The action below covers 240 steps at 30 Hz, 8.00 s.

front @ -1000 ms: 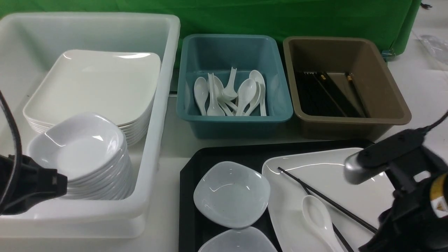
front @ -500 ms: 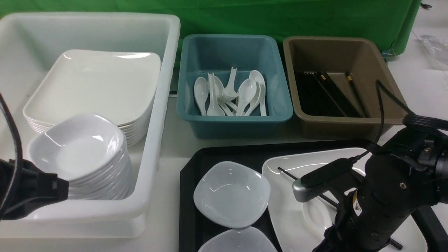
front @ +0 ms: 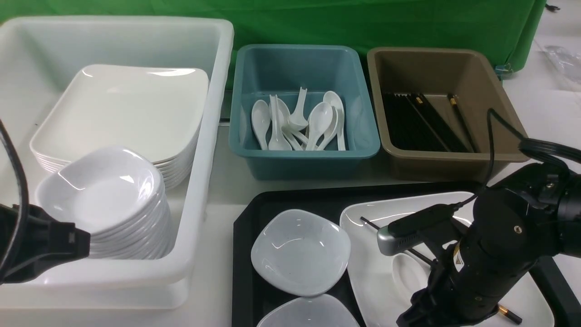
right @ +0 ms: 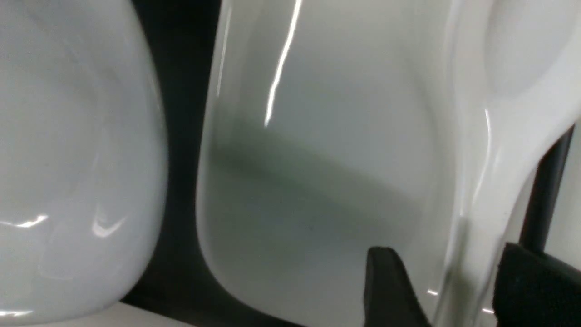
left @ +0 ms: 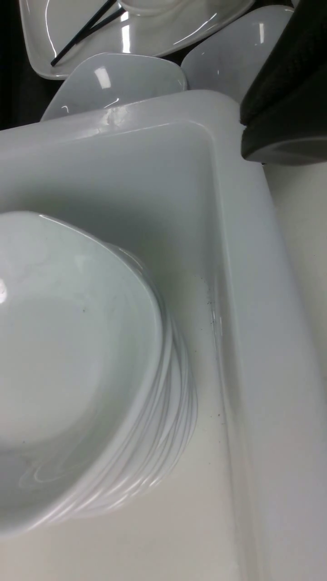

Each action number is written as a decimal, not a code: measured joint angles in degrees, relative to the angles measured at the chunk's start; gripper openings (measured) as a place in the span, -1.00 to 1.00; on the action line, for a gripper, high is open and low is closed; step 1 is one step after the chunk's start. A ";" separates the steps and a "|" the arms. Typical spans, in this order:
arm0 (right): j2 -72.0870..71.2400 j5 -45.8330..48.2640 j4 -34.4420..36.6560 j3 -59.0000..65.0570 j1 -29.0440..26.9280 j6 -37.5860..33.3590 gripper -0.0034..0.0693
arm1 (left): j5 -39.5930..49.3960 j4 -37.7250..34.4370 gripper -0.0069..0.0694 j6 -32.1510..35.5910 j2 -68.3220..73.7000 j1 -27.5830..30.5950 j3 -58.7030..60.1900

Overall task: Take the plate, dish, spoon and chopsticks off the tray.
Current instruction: Use the right arm to grab a soup spoon from the plate, then use the right arm to put the soup spoon into the small storage box in the middle, then use the right arm to grab a pair of chopsticks from the plate, then use the right arm to put the chopsticks into the small storage box on the right

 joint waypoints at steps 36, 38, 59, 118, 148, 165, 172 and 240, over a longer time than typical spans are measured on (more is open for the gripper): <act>10.69 -1.60 9.23 -43.00 -4.30 -11.58 -0.46 | -0.05 -0.67 -0.82 0.00 0.00 0.00 0.00; 15.65 -0.85 9.18 -51.01 -5.29 -11.58 -0.46 | -0.05 -0.67 -0.82 0.00 0.00 0.00 0.00; 32.49 25.19 -1.08 -80.84 -7.96 -9.37 0.08 | -0.40 -0.67 -0.82 0.00 0.00 0.00 0.00; 8.09 0.55 -2.88 -6.98 -8.02 -10.63 0.07 | 0.39 -2.02 -0.80 1.27 0.00 0.00 0.00; 10.53 -2.13 -14.80 -13.50 -12.72 -1.01 0.63 | 0.67 -2.06 -0.80 1.27 0.00 0.00 0.00; 13.40 3.94 -2.81 -13.83 -16.51 -10.97 -0.71 | 0.78 -2.13 -0.80 1.27 0.00 0.00 0.00; 10.28 11.56 -2.45 -13.83 -16.51 -10.54 -0.71 | 0.78 -2.36 -0.80 1.27 0.00 0.00 0.00; 5.87 5.48 3.12 -43.85 -23.29 -16.26 -0.51 | 0.53 -3.82 -0.80 3.61 0.00 -6.78 0.00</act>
